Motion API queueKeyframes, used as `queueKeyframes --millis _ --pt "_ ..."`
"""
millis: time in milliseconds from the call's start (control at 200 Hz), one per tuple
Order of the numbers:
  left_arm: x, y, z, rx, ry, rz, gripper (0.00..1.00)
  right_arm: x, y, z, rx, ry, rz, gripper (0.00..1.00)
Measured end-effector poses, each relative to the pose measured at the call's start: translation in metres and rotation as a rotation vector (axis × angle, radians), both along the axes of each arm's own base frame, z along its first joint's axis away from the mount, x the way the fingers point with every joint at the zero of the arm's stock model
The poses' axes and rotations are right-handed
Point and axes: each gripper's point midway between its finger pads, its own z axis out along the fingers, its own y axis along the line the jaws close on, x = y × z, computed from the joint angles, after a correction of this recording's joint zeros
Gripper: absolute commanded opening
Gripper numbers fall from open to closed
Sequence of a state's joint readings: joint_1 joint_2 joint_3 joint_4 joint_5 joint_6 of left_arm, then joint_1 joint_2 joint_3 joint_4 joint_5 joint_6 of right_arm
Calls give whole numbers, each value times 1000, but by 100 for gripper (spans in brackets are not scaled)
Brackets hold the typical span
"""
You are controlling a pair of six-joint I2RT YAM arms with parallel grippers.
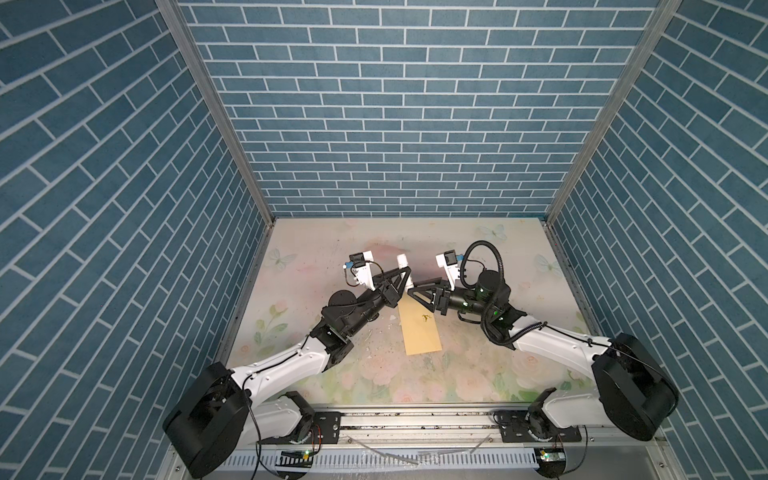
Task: Place the letter into the envelope and seal it
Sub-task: 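Lift the right gripper off the envelope while left raises the glue stick, then move the right gripper to the glue stick held by the left gripper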
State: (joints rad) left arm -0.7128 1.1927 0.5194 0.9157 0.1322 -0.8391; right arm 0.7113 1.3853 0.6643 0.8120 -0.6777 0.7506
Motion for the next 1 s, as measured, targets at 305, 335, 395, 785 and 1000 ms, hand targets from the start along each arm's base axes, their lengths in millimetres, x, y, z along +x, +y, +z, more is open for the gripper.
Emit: queueKeyframes --millis 305,335,395,785,1000 --pt "3 0 -5 0 3 6 0 4 9 4 73 39 21 28" --pt "3 0 -6 0 4 8 0 4 10 5 78 41 25 25" --pt "4 1 -5 -3 2 14 0 5 11 5 85 43 28 19" --pt "6 2 -9 21 0 27 0 7 13 2 71 67 18 0" --pt "4 5 -13 78 -5 42 0 7 12 -3 -62 32 -39 0"
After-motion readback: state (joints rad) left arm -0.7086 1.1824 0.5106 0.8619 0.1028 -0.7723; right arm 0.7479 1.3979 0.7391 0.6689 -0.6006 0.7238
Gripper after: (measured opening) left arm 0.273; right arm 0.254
